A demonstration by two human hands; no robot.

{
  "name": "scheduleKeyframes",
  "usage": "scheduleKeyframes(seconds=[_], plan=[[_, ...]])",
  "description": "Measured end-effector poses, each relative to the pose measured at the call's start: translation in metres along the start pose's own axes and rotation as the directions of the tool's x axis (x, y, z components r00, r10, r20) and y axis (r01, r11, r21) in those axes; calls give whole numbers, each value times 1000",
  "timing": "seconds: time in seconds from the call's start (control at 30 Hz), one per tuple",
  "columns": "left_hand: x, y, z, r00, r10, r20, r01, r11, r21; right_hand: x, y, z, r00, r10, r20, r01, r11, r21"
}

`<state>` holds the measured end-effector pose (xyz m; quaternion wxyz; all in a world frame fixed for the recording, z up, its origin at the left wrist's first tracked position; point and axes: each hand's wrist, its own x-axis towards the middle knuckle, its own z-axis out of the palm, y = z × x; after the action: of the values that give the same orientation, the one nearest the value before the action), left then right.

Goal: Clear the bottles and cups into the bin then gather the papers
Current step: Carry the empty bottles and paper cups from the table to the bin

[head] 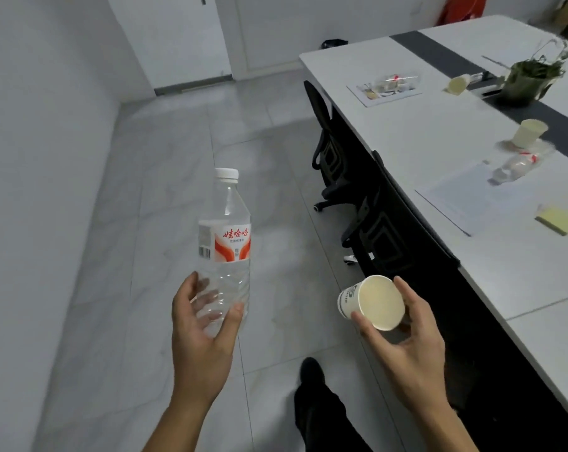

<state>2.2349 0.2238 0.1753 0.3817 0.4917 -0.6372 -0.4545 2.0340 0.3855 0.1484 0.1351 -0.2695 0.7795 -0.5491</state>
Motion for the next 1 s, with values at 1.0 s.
scheduleKeyframes(seconds=[1.0], plan=[[910, 59, 175, 992, 84, 94, -75, 993, -92, 780, -156, 446, 999, -15, -37, 16, 1000, 22]])
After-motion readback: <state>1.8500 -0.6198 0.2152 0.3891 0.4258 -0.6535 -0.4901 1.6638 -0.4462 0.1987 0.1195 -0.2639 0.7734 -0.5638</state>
